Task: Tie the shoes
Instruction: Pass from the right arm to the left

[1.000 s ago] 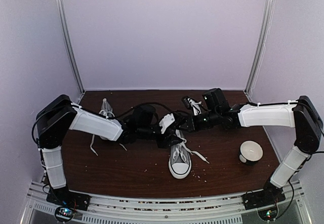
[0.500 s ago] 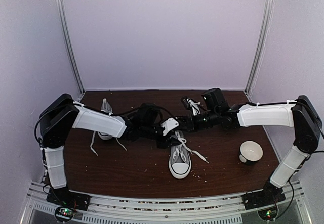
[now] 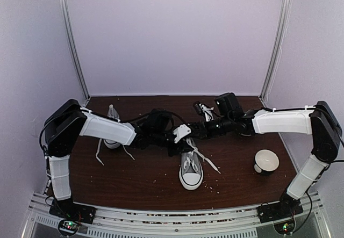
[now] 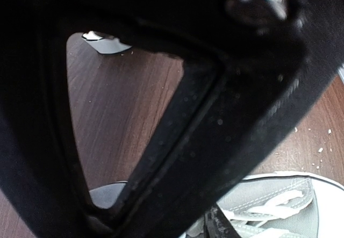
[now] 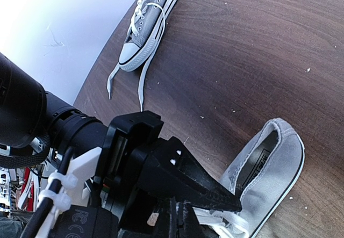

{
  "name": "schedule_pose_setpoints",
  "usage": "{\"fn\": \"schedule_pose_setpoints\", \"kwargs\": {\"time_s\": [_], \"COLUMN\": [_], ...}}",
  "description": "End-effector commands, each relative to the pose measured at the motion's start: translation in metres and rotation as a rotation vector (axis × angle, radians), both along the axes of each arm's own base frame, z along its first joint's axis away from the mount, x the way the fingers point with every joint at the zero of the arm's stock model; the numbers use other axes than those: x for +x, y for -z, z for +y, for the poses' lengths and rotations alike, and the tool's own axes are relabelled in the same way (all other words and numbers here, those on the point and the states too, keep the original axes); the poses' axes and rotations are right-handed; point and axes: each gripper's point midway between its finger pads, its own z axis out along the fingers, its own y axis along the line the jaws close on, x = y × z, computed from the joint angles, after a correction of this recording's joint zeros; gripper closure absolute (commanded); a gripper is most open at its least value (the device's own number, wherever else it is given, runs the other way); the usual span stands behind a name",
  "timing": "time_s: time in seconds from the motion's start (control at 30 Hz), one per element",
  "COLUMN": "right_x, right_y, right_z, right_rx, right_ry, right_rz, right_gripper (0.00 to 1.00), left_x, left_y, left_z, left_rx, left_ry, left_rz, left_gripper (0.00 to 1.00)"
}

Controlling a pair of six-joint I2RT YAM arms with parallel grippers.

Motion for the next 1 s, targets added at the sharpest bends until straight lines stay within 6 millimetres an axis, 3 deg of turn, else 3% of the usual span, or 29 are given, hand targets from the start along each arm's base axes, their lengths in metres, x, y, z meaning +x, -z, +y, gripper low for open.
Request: {"fn": "schedule_pose_setpoints", "kwargs": {"time_s": [0.0, 0.37, 0.57, 0.7, 0.83, 0.97], "right_x": [0.001, 0.0, -0.003, -0.002, -0.003, -0.004], "right_y": [-0.018, -0.021, -0.034, -0.044, -0.03, 0.004], "right_z": [0.013, 0.01, 0.006, -0.016, -0.048, -0.065], "right_rx": [0.044, 0.026, 0.039, 0.041, -0.001, -0.048], "right_ry": [-0.031, -0.034, -0.06, -0.048, -0.031, -0.034], "right_rz": [-0.039, -0.051, -0.071, -0.097, -0.094, -0.04], "right_gripper": [1.0, 1.0, 0.68, 0.61, 0.6, 0.59], "left_x": [0.007, -0.001, -0.002, -0.005, -0.006, -0.007], "left_y": [-0.013, -0.001, -0.003, -0.001, -0.001, -0.003], "left_z": [-0.011, -0.005, -0.001, 0.004, 0.005, 0.007], "left_rx": [-0.053, -0.02, -0.013, -0.011, -0.01, -0.016], "left_ry": [-0.011, 0.013, 0.022, 0.026, 0.026, 0.028], "left_rz": [0.0, 0.017, -0.013, -0.031, -0.035, -0.043], "left_gripper": [0.67, 0.93, 1.0, 1.0, 1.0, 1.0]}}
